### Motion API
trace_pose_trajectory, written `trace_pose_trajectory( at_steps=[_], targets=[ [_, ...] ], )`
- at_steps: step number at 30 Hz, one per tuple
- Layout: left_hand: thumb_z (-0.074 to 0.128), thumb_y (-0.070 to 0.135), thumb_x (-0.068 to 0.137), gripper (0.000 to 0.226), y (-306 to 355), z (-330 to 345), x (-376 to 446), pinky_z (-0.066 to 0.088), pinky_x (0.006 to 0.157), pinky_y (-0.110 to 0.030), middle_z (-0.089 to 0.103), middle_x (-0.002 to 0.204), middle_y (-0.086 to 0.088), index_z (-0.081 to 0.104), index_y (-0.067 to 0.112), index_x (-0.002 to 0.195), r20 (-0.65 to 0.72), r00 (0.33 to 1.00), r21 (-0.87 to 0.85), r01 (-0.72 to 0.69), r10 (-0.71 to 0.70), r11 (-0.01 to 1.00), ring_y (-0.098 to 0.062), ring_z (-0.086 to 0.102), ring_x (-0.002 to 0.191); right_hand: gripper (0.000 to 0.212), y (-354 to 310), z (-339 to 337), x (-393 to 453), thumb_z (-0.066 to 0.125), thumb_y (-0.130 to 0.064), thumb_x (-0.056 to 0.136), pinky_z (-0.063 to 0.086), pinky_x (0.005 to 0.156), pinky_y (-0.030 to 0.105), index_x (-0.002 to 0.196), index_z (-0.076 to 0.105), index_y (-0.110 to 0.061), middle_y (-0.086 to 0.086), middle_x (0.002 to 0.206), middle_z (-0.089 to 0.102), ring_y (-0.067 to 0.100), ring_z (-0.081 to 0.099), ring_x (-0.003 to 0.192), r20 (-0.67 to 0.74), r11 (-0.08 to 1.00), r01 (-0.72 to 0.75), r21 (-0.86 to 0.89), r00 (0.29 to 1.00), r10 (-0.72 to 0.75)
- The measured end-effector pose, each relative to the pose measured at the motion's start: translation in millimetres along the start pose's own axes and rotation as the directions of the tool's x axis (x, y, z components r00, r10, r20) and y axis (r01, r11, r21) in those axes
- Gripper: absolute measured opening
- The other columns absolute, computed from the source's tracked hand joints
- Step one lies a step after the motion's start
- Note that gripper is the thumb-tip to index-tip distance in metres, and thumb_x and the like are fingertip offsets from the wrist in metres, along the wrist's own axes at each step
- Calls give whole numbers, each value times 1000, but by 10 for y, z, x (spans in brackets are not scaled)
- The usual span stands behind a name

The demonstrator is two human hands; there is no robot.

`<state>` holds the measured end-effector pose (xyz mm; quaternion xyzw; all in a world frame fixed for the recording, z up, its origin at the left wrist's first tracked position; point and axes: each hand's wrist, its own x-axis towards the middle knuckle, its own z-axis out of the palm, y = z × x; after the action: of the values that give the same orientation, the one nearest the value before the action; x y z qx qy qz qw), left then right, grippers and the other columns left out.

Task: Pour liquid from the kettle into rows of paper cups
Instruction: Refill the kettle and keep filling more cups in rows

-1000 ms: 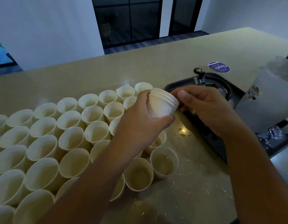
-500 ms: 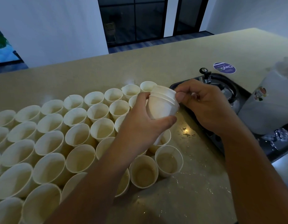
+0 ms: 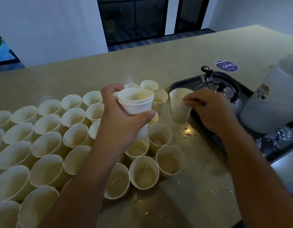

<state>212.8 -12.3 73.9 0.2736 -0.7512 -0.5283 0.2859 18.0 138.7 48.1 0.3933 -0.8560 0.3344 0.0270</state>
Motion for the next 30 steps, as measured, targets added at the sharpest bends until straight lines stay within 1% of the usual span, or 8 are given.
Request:
trace_pose_trajectory(
  at_steps=[6,15,19,21,23,26,28,30],
  targets=[
    [87,33,71,84,-14,-15,-23,49,62,-6,44,108,26,27,40,130,-22,1000,-1,-7,7,1000,2,53,97,17,186,369,-104,70,-17,91,44,82,9,107,76,-18,-12,103,65,5,60,94,218,995,-83,58,974,68],
    [86,34,71,86,-45,70,-38,48,61,-2,42,110,28,25,43,131,16,1000,-1,12,-12,1000,1,52,100,15,270,552,-39,72,-14,90,44,82,6,103,78,-18,-12,101,68,5,63,96,235,977,-114,181,969,70],
    [86,35,72,87,-80,111,-54,47,61,-6,42,119,20,24,45,132,16,1000,37,24,-25,999,-2,52,101,27,304,504,-56,73,-18,88,51,88,20,114,73,-26,-11,107,68,5,65,98,277,962,-135,236,958,67],
    [86,36,72,86,-101,133,-53,46,59,-6,43,120,19,24,46,131,16,999,46,34,-34,998,-1,51,100,32,332,412,-78,71,-27,89,50,78,14,121,67,-33,-16,102,64,1,62,92,189,967,-123,223,979,81],
    [85,38,72,84,-115,167,-47,45,63,-8,44,114,24,25,48,131,29,999,45,38,-40,998,1,51,99,23,380,296,-95,65,-34,93,48,75,12,115,64,-36,-22,96,60,-6,59,87,-41,973,-95,209,994,106],
    [84,41,72,80,-125,227,-41,43,67,-10,46,109,29,30,49,131,77,996,50,34,-37,998,4,52,99,18,577,128,-78,60,-36,98,52,85,30,111,68,-26,-13,104,61,6,59,95,-376,974,-134,183,906,195],
    [84,42,71,75,-116,277,-56,43,65,-9,49,107,33,33,52,126,116,993,44,22,-27,999,14,51,100,27,752,17,-29,60,-36,98,46,87,20,121,66,-22,-4,120,57,18,55,114,-448,949,-237,208,839,308],
    [85,42,69,74,-108,323,-106,46,68,-11,50,107,36,36,54,122,135,991,36,0,-5,999,19,49,101,40,916,-58,58,59,-37,99,37,92,9,135,57,-21,5,138,50,23,43,130,-420,919,-338,201,818,393]
  ],
)
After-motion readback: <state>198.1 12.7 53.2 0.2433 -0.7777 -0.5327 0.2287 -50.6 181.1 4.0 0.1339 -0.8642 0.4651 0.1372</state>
